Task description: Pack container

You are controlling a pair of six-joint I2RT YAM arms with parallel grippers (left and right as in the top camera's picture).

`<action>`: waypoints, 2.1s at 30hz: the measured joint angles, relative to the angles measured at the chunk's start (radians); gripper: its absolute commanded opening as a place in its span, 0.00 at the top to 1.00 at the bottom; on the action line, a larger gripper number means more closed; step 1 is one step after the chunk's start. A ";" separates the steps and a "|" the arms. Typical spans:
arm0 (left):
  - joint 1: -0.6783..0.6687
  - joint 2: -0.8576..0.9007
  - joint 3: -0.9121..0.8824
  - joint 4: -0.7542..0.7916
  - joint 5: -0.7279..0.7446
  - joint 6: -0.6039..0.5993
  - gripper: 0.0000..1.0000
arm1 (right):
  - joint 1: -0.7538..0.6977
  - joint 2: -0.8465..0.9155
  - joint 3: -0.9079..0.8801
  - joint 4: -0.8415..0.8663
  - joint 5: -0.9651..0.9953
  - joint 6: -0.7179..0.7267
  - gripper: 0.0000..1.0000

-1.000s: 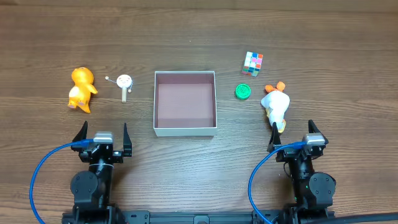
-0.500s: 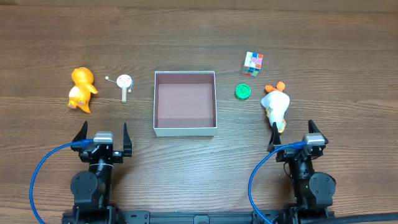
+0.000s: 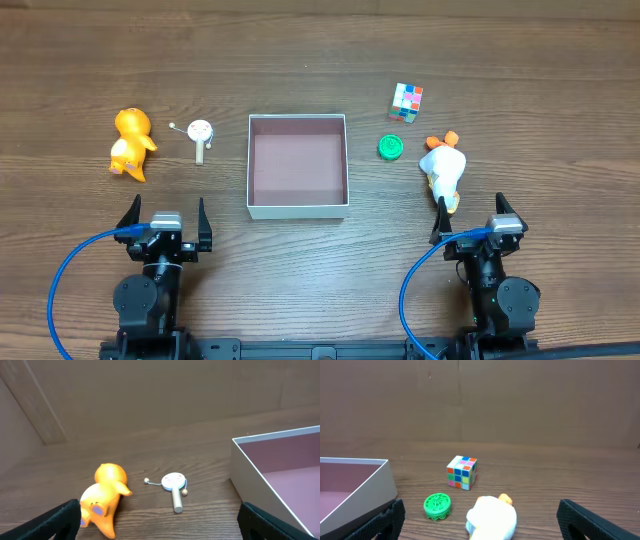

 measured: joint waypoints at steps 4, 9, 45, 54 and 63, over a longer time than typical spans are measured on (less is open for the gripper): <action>0.000 0.000 0.000 0.000 0.000 0.000 0.00 | 0.000 0.000 0.000 0.000 0.001 0.000 0.00; 0.000 0.000 0.000 0.000 0.000 0.000 0.00 | 0.000 0.000 0.000 0.000 0.000 0.000 0.00; 0.000 0.000 0.000 0.000 0.000 0.000 0.00 | 0.000 0.330 0.456 -0.295 -0.076 0.097 0.01; 0.000 0.000 0.000 0.001 0.000 0.000 0.00 | 0.000 0.563 0.880 -0.727 -0.350 0.137 0.00; 0.000 0.000 0.000 0.000 0.000 0.000 0.00 | 0.000 1.273 1.109 -1.002 -0.378 0.183 0.00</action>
